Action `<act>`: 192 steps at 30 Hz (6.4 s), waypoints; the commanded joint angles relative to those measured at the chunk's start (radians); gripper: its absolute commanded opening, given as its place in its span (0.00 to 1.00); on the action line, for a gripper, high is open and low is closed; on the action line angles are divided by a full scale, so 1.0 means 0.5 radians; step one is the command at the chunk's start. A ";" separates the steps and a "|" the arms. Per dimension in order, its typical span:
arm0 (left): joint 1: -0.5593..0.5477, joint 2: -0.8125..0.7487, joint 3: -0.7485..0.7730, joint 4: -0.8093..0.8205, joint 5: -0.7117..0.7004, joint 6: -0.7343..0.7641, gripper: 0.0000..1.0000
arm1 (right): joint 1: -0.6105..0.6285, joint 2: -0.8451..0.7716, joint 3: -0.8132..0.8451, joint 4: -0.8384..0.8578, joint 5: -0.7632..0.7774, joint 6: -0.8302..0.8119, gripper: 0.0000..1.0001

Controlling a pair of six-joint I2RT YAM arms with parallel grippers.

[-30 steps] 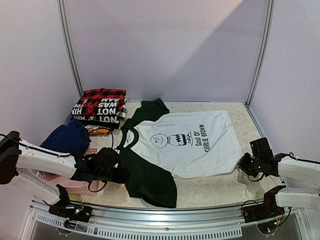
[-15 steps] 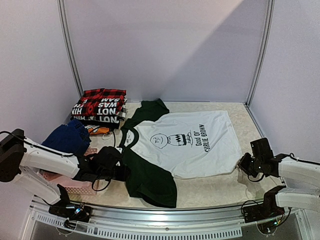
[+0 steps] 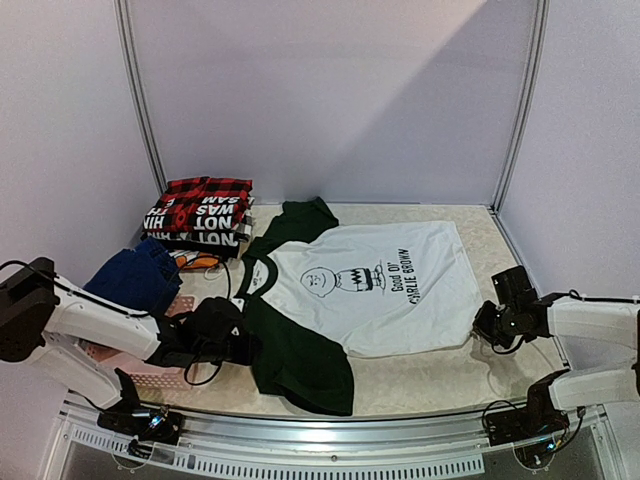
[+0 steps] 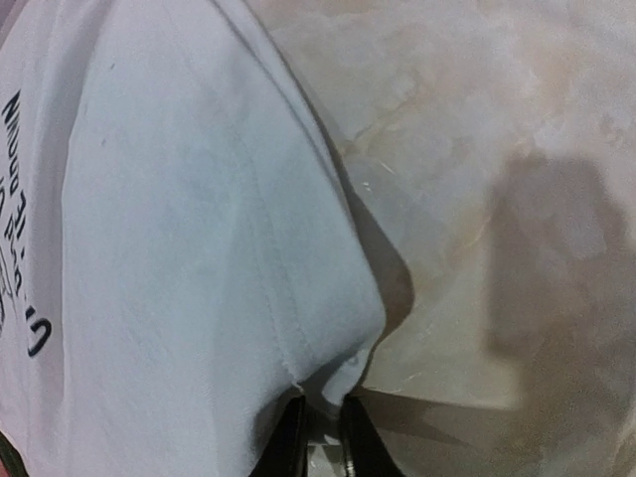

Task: Fold and stack the mixed laundry pile
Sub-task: Smooth out the flattened T-shirt at the center of the board, then pick up the flattened T-shirt from the center of the board, then fold the flattened T-shirt at the center of the board.

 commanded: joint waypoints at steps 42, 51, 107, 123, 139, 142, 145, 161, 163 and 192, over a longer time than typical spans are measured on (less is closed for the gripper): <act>-0.254 -0.856 0.131 -1.013 -0.133 0.100 0.74 | -0.115 -0.771 0.236 -0.713 0.046 -0.294 0.64; -0.679 -0.735 0.361 -1.393 -0.119 0.137 0.76 | -0.098 -0.668 0.169 -0.524 -0.343 -0.412 0.69; -1.156 -0.045 0.922 -1.634 -0.325 -0.017 0.00 | -0.092 -0.227 0.160 -0.594 0.320 -0.061 0.59; -1.148 -0.156 0.852 -1.598 -0.385 -0.011 0.00 | -0.125 0.072 0.229 -0.572 0.257 -0.121 0.40; -1.114 -0.375 0.875 -1.684 -0.520 0.026 0.00 | -0.124 0.053 0.297 -0.642 0.317 -0.166 0.00; -1.099 -0.409 0.909 -1.696 -0.528 0.039 0.00 | -0.124 -0.053 0.331 -0.733 0.354 -0.218 0.00; -1.087 -0.392 0.956 -1.705 -0.528 0.058 0.00 | -0.124 -0.180 0.345 -0.800 0.328 -0.240 0.00; -1.020 -0.401 1.158 -1.875 -0.565 0.135 0.00 | 0.186 -0.602 0.364 -1.203 0.494 0.095 0.00; -1.008 -0.390 1.173 -1.891 -0.571 0.147 0.00 | 0.186 -0.598 0.361 -1.198 0.512 0.097 0.00; -0.296 0.014 1.633 -1.964 -0.560 0.631 0.00 | 0.130 0.235 1.044 -0.944 0.786 -0.333 0.00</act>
